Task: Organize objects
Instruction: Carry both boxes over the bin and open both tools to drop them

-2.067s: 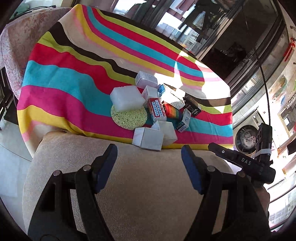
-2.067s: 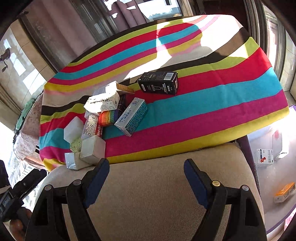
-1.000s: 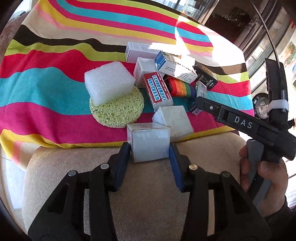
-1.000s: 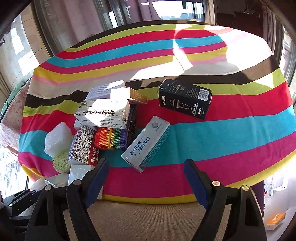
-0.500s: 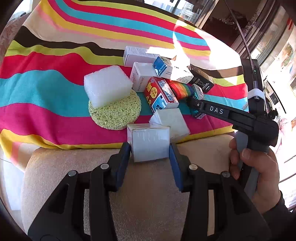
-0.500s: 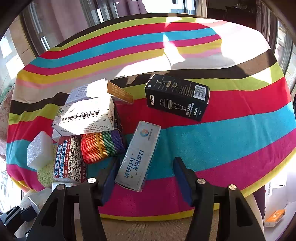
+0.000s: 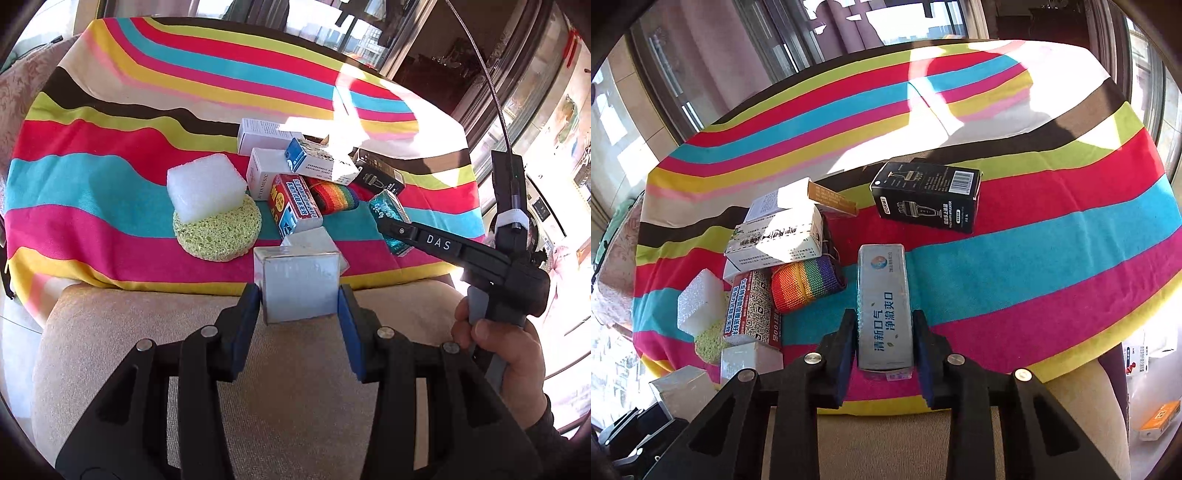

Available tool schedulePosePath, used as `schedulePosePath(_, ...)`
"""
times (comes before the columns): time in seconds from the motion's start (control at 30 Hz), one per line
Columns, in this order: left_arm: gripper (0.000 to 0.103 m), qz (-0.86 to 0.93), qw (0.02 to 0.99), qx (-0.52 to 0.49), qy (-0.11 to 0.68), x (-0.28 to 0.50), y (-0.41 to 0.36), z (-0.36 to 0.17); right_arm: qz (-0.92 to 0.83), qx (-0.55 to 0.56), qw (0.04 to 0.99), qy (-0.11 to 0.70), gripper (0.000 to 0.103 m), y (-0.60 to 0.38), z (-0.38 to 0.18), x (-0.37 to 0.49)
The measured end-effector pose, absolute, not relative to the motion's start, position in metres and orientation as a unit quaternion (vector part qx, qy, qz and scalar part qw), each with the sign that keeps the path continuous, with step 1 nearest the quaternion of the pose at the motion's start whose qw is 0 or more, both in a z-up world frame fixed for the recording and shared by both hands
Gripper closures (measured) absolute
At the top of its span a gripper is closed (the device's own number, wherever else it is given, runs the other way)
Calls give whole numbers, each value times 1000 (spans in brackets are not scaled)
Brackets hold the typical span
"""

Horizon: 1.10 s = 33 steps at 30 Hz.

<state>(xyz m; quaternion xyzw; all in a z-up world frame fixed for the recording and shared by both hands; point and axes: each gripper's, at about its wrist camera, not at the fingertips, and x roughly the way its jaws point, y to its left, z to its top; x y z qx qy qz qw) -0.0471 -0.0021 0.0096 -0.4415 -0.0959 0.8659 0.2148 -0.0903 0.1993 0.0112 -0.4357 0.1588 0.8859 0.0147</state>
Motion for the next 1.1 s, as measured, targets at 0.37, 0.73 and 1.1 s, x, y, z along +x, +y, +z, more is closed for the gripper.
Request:
schedulePosePath(0.37,56,870,243,-417,-101,-24,32,21,886,-418,5,202,72,232,20,-50)
schedulePosePath(0.73,56,846,311,-420,-99,-16,88,23,884,-395,40,246,72,281,23,-3)
schedulePosePath(1.1,56,808,385,-429,-121,-11,156,18,874,-373,98,297,72,338,18,39)
